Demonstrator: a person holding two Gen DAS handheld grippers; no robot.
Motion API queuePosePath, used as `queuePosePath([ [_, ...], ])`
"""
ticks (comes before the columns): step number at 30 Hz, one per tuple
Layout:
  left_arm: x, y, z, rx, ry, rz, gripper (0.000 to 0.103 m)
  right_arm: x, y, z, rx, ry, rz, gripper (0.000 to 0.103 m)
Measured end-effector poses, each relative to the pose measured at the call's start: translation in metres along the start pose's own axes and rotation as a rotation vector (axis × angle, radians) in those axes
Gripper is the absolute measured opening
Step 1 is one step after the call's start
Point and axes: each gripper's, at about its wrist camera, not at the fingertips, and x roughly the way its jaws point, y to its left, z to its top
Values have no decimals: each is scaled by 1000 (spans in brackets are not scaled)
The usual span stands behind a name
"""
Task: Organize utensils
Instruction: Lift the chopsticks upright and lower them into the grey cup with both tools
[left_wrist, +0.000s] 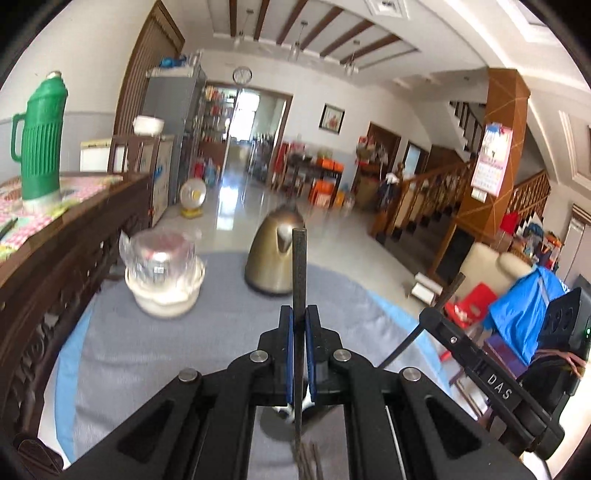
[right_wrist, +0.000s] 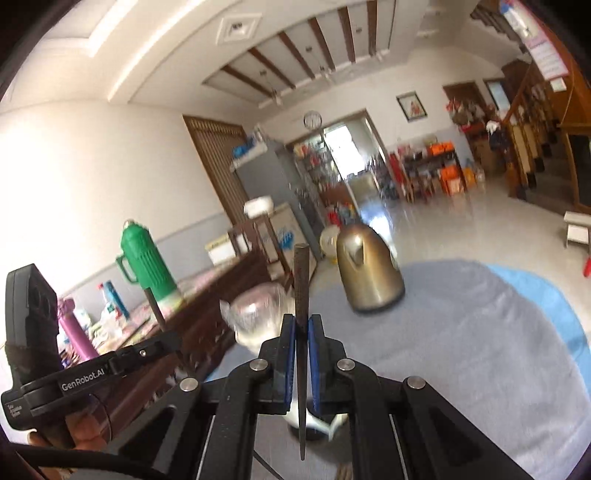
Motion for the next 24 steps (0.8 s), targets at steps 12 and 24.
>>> queuePosePath([
  [12,33,3,2,-22,-80,31,7,28,11,17,-19,-69,-50,7],
  [24,58,15,-16,-44,-5,68,7,36,-8,40,44,-120,-84,7],
])
